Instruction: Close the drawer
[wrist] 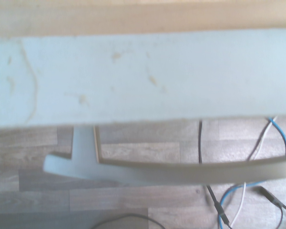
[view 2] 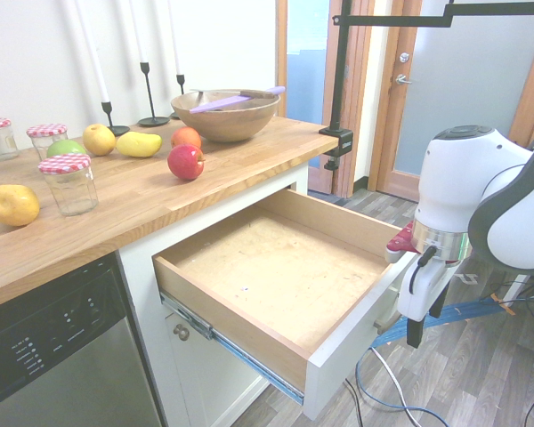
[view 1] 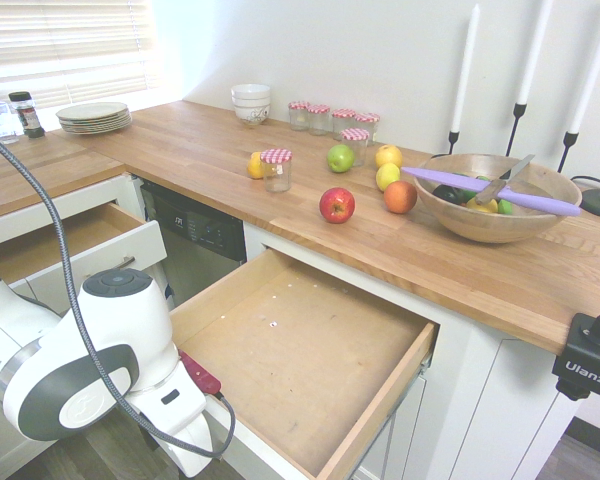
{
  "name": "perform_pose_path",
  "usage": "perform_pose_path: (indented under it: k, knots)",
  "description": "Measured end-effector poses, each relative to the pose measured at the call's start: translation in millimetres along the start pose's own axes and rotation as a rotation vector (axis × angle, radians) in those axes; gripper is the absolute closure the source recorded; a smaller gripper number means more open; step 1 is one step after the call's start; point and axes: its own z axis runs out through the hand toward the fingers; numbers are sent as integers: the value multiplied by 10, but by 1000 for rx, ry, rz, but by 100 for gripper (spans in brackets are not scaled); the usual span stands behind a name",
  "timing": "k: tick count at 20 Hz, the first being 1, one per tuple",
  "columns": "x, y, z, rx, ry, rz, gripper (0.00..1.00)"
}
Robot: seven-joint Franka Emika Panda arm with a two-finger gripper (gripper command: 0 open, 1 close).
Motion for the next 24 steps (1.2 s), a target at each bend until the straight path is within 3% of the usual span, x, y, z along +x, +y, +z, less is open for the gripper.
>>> perform_pose_path:
  k: [24]
  knots:
    - [83, -109, 40, 49, -8, -3, 100]
